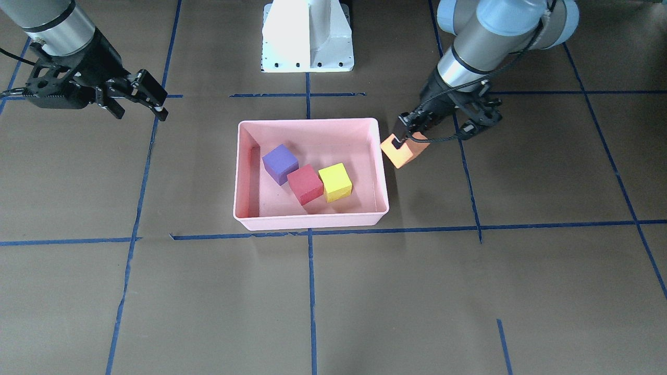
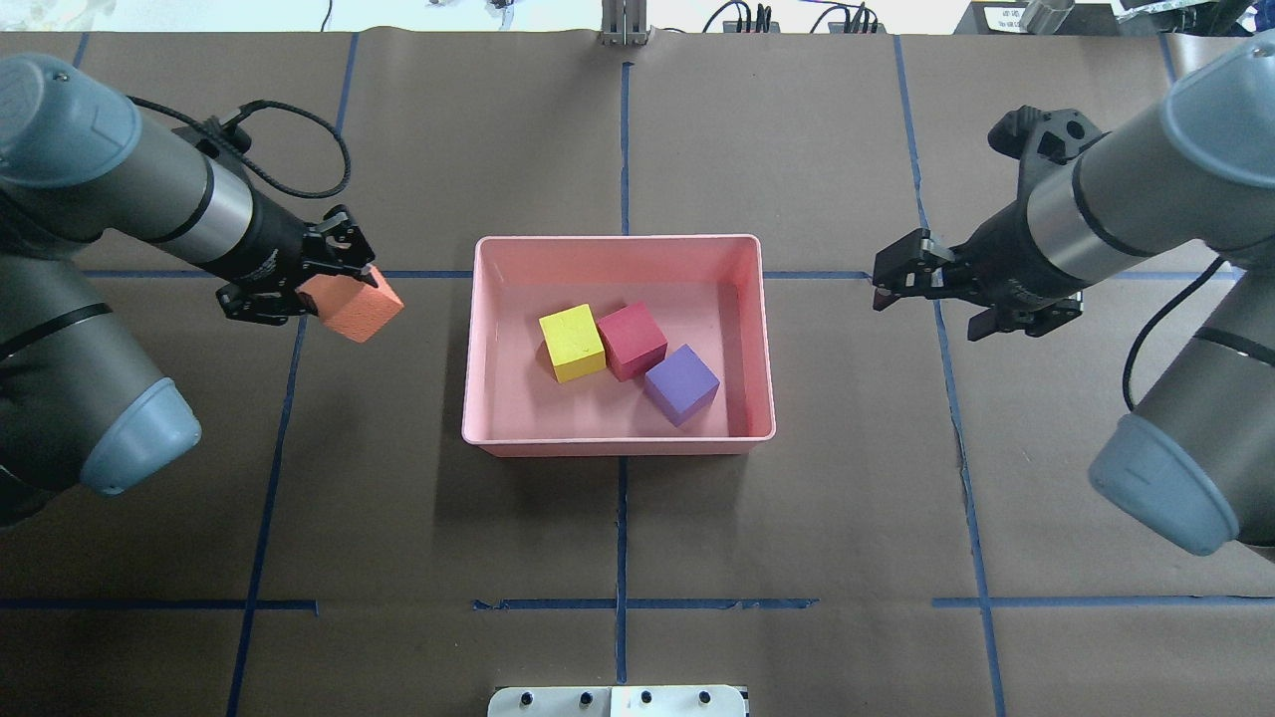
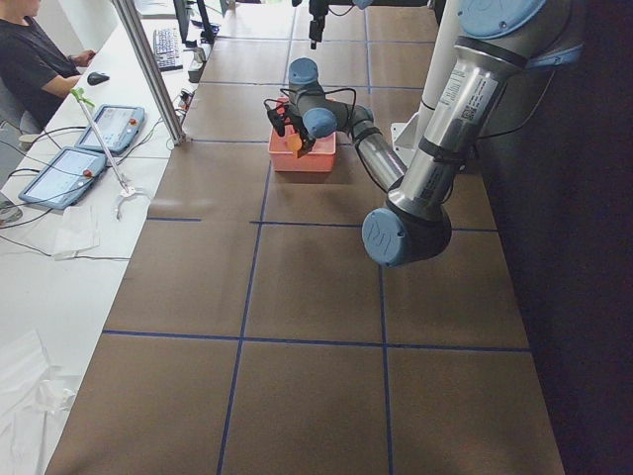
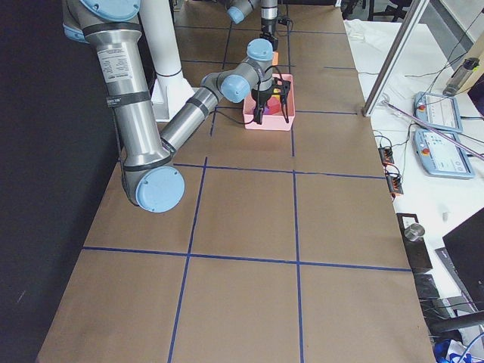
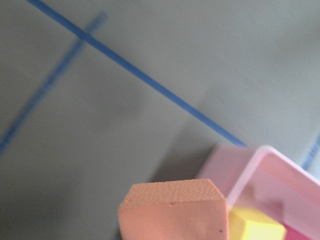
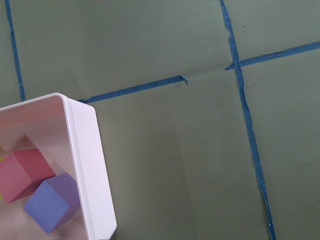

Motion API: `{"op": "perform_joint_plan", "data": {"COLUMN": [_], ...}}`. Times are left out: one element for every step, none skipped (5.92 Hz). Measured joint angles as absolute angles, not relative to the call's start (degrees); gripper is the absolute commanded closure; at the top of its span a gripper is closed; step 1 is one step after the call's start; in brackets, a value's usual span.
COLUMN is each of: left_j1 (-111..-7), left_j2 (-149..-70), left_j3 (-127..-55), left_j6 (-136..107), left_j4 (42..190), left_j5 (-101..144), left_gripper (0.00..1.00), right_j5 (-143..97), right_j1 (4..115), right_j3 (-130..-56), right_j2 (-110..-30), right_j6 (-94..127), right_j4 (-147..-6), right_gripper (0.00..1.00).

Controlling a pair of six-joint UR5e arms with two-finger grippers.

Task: Place blocks into pink bin with both arms
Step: 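Place the orange cube into the bin with the left gripper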

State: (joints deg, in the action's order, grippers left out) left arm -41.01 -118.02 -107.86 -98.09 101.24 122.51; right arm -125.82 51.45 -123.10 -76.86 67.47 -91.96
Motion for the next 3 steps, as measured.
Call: {"op": "perform_joint_plan", "data": {"left_j1": [-38.2, -36.8, -36.4], "left_j2": [-119.9, -120.7, -121.1], "left_j3": [-106.6, -105.8, -105.5], "left_j6": [-98.2, -98.0, -97.9], "left_j4": [101.5, 101.8, 102.4], "left_j5": [122.5, 122.5, 122.2], "left_gripper": [0.01, 0.0, 0.0], "right_j5": [-126.4, -126.6, -126.6], "right_j1": [52.2, 52.4, 52.5], "right_j3": [-123.1, -123.2, -123.3], "right_j2": [-77.5, -78.0, -78.4], "right_j6": [66.3, 65.9, 65.7], "right_j4": [-91.9, -91.8, -91.7], "right_gripper": [0.0, 0.0, 0.0]}}
